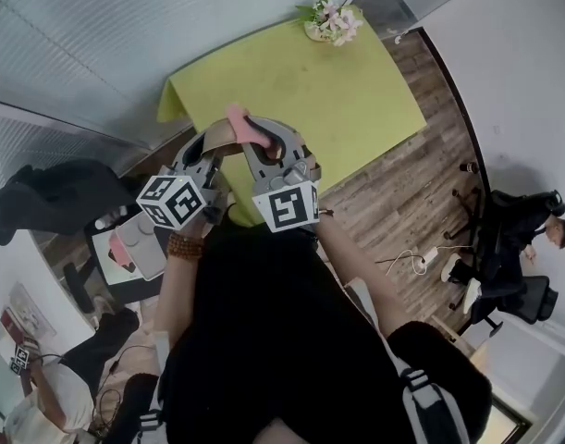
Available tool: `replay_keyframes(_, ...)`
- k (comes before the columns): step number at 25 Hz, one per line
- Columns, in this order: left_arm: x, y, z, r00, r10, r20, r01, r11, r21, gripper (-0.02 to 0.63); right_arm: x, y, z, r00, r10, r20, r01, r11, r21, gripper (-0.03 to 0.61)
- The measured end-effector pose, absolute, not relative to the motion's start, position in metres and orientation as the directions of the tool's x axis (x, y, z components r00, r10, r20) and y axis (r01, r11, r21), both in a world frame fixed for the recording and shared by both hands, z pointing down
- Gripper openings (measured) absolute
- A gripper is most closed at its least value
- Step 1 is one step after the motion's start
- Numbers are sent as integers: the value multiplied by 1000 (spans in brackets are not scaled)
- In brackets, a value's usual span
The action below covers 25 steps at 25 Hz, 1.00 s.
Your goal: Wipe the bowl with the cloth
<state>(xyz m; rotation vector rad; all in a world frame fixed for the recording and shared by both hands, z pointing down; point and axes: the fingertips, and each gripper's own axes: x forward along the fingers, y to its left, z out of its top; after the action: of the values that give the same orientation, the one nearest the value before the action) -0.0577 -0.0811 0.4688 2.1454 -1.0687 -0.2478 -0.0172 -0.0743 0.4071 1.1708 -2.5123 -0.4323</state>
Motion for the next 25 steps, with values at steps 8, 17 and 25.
replay_keyframes(8,-53,-77,463,636,-766,-98,-347,-397,850,53,-6,-80,418,-636,-757,149,-767,642,-13,23)
replay_keyframes(17,-27,-76,467,589,-734,338,-779,-627,-3,149,-2,-72,417,-550,-794,260,-406,525,748,20)
replay_keyframes(25,-13,-88,464,644,-713,277,-760,-557,335,95,21,-76,426,-536,-814,226,-633,564,531,20)
